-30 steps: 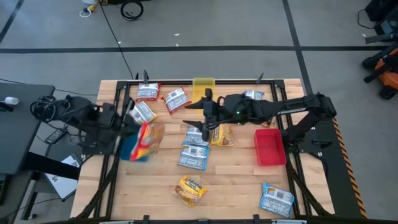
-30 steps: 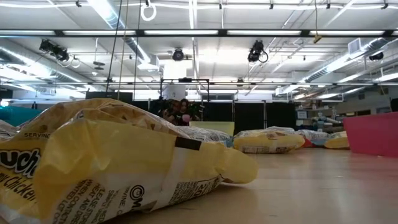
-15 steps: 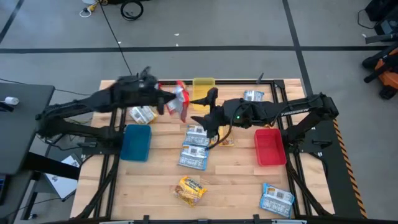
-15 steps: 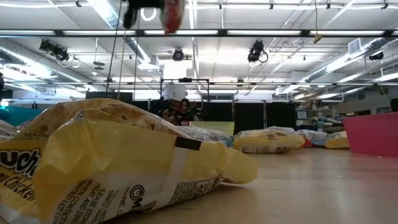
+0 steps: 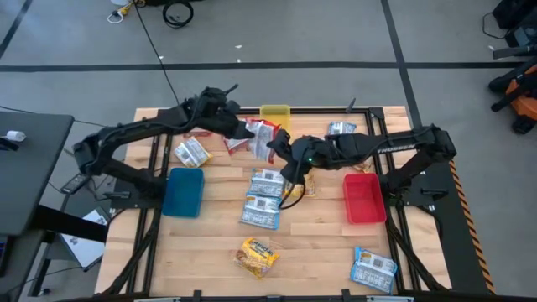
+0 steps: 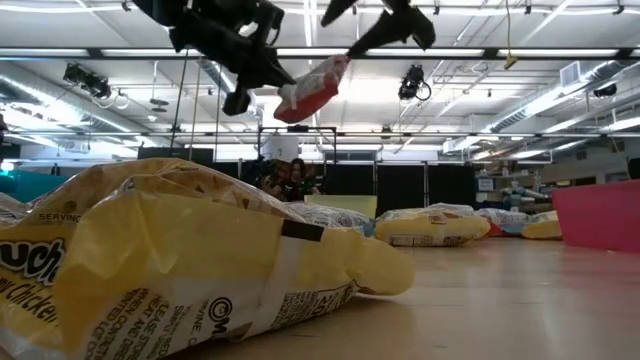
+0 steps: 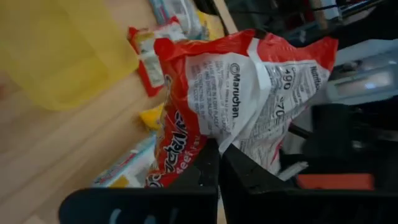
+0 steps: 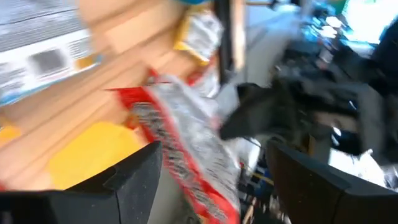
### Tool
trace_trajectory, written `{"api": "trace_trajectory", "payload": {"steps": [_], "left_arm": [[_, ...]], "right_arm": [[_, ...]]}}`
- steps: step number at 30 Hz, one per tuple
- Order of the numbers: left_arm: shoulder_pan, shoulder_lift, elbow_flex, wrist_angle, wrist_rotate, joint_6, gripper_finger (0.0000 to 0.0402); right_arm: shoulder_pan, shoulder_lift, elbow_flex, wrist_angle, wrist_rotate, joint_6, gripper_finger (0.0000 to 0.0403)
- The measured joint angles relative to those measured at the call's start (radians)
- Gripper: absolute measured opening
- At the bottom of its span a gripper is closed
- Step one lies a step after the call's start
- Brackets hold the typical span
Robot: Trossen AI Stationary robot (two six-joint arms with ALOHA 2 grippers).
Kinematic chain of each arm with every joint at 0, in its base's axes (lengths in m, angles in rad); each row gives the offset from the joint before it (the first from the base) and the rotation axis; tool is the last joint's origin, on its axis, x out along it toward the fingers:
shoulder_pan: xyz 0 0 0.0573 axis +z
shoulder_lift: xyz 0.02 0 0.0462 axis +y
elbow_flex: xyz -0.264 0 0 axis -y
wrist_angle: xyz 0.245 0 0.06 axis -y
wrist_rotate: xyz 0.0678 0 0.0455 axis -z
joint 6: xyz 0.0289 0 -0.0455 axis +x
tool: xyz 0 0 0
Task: Sort Maruchan noodles
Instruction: Put the bottom left red noodle pack into the yellow bin
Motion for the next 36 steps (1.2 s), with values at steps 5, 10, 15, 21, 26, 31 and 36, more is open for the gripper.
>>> {"api": "trace_trajectory", "payload": {"steps": [5, 10, 15, 21, 26, 31, 36], "left_arm": [[0.019, 0.026, 0.000, 0.022, 0.106, -0.007, 0.0003], [0.028, 0.026, 0.000, 0.032, 0.136, -0.016, 0.0004], [0.025, 0.026, 0.000, 0.067, 0.141, -0.036, 0.0004], [0.002, 0.026, 0.000, 0.130, 0.106, -0.058, 0.0004], [-0.010, 0.026, 0.000, 0.144, 0.070, -0.066, 0.0004], [-0.010, 0.026, 0.000, 0.161, 0.068, -0.065, 0.0005], [-0.003, 0.027, 0.000, 0.185, 0.031, -0.042, 0.0014]], "right_arm": [[-0.051, 0.010, -0.002, -0.053, -0.022, -0.111, 0.0278], [-0.098, 0.012, -0.002, -0.050, -0.066, -0.152, 0.0273], [-0.119, 0.012, -0.002, 0.013, -0.124, -0.207, 0.0272], [-0.130, 0.012, -0.002, 0.065, -0.197, -0.191, 0.0246], [-0.131, 0.012, -0.017, 0.066, -0.202, -0.150, 0.0191], [-0.131, 0.012, -0.017, 0.080, -0.198, -0.031, 0.0119], [-0.125, 0.012, -0.017, 0.093, -0.161, 0.122, 0.0068]]}}
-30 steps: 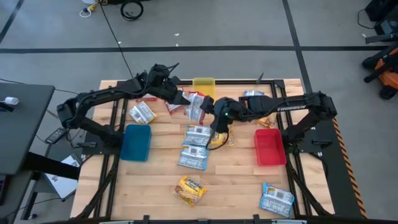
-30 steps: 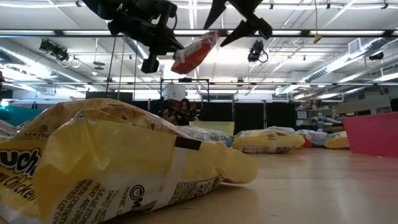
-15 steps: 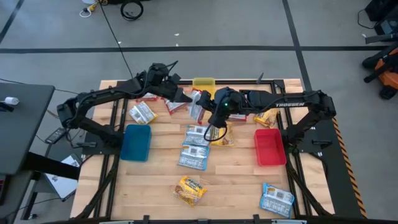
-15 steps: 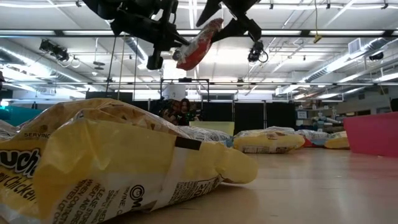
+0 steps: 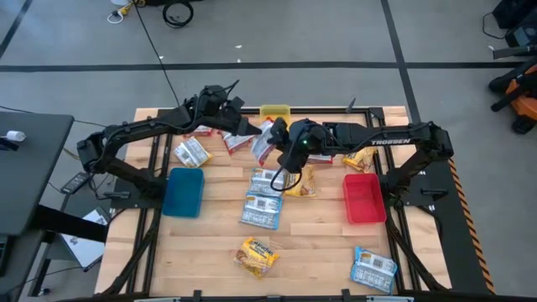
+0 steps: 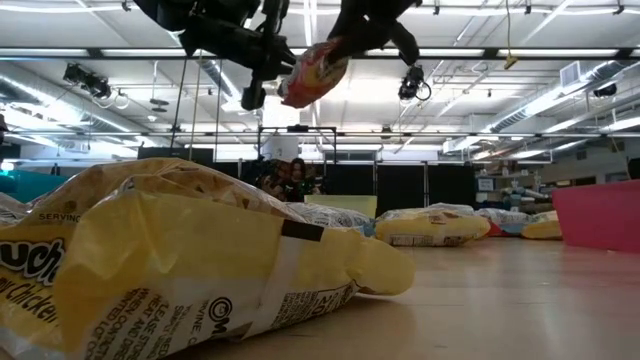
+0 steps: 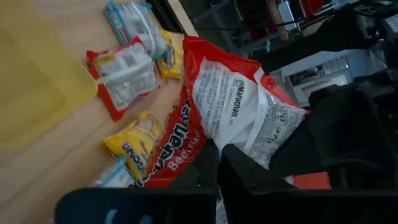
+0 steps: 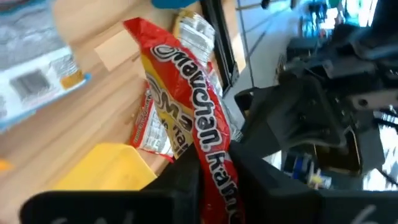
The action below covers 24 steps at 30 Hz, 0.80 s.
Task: Sort Maruchan noodles
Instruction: Put the bottom left red noodle pack into the yellow bin
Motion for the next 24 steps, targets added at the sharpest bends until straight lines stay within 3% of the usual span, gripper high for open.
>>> {"api": "trace_trajectory", "payload": {"steps": [5, 14, 19, 24], "left_arm": [[0.053, -0.026, 0.001, 0.008, 0.011, 0.040, 0.0065], [0.184, -0.174, 0.019, 0.006, 0.023, 0.151, 0.0172], [0.179, -0.300, 0.019, 0.004, -0.032, 0.218, 0.0178], [0.114, -0.413, 0.019, 0.004, -0.149, 0.275, 0.0167]], "right_arm": [[0.020, 0.000, 0.000, 0.013, 0.043, 0.138, 0.0063], [0.027, 0.000, 0.009, -0.013, 0.013, 0.522, 0.0061], [-0.032, 0.000, 0.009, -0.020, -0.046, 0.761, 0.0061], [-0.176, 0.004, 0.009, 0.001, -0.099, 0.955, 0.0061]]}}
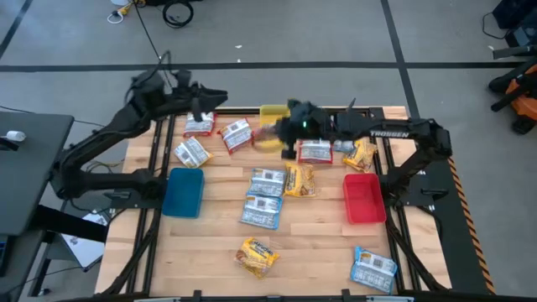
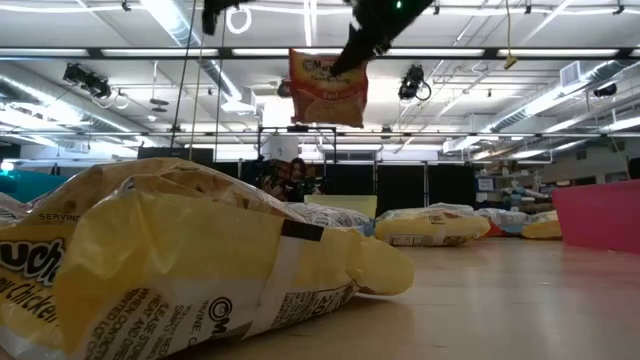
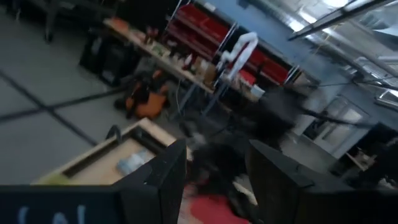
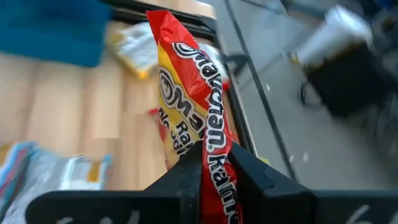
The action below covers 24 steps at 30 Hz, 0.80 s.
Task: Sort Maruchan noodles
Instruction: Put the bottom left red noodle pack into the yellow bin
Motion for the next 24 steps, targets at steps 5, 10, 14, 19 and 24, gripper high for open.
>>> {"api": "trace_trajectory", "payload": {"steps": [5, 10, 14, 19, 24], "left_arm": [[-0.071, -0.053, 0.000, 0.000, -0.043, 0.025, 0.0165], [-0.131, -0.058, 0.000, -0.005, -0.057, 0.024, 0.0165], [-0.169, -0.058, 0.000, -0.019, -0.057, 0.026, 0.0165], [-0.192, -0.058, 0.000, -0.075, -0.110, 0.077, 0.0165], [-0.193, -0.054, 0.000, -0.121, -0.159, 0.078, 0.0165]], "right_arm": [[-0.149, 0.067, 0.002, 0.016, -0.091, 0.068, 0.0061], [-0.238, 0.185, 0.000, 0.010, -0.159, 0.055, 0.0061], [-0.303, 0.235, 0.000, 0.036, -0.232, 0.055, 0.0061], [-0.359, 0.255, 0.001, 0.154, -0.294, 0.053, 0.0061], [-0.401, 0.296, 0.001, 0.191, -0.389, 0.068, 0.0061]]}}
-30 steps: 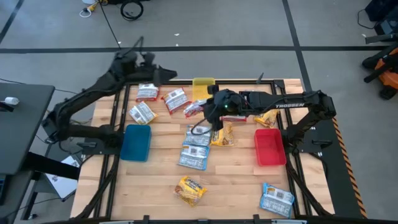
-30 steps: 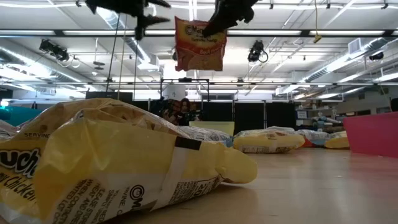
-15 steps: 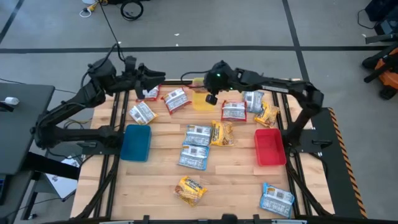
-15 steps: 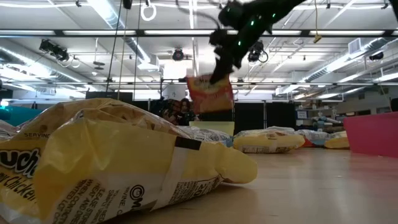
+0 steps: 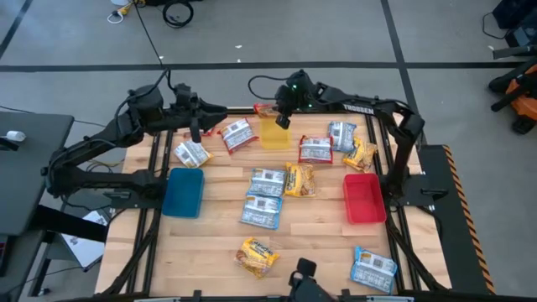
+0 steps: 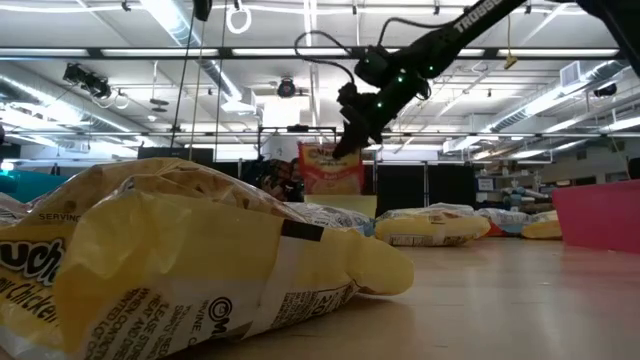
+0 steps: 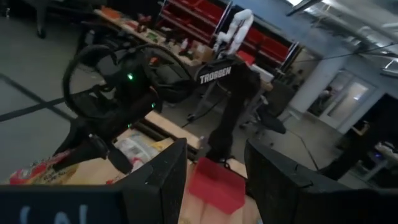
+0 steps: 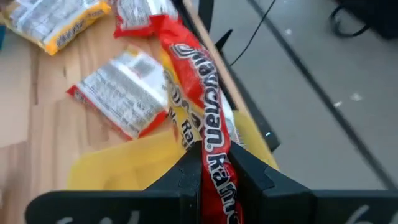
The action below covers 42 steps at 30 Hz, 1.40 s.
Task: Sort Maruchan noodles
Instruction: Put the bottom left red noodle pack into the yellow bin
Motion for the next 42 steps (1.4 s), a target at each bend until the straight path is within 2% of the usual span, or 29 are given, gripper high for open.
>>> {"api": "trace_trajectory", "payload": {"steps": [8, 18, 25, 35, 42], "left_arm": [[0.000, 0.000, 0.000, -0.010, -0.020, 0.034, 0.0165], [0.002, 0.050, 0.000, -0.066, -0.127, 0.049, 0.0165], [0.003, 0.174, -0.001, -0.144, -0.176, 0.020, 0.0165], [0.010, 0.379, -0.002, -0.124, -0.213, 0.033, 0.0165], [0.008, 0.482, -0.002, -0.116, -0.219, 0.058, 0.0165]], "right_arm": [[-0.019, 0.059, -0.001, -0.013, -0.021, -0.021, 0.0061], [-0.044, 0.023, -0.001, -0.035, 0.010, -0.125, 0.0061], [-0.042, 0.024, -0.001, -0.114, 0.080, -0.214, 0.0061], [-0.040, -0.012, -0.001, -0.127, 0.106, -0.182, 0.0061], [-0.014, -0.051, -0.001, -0.202, 0.142, -0.183, 0.0061]]}}
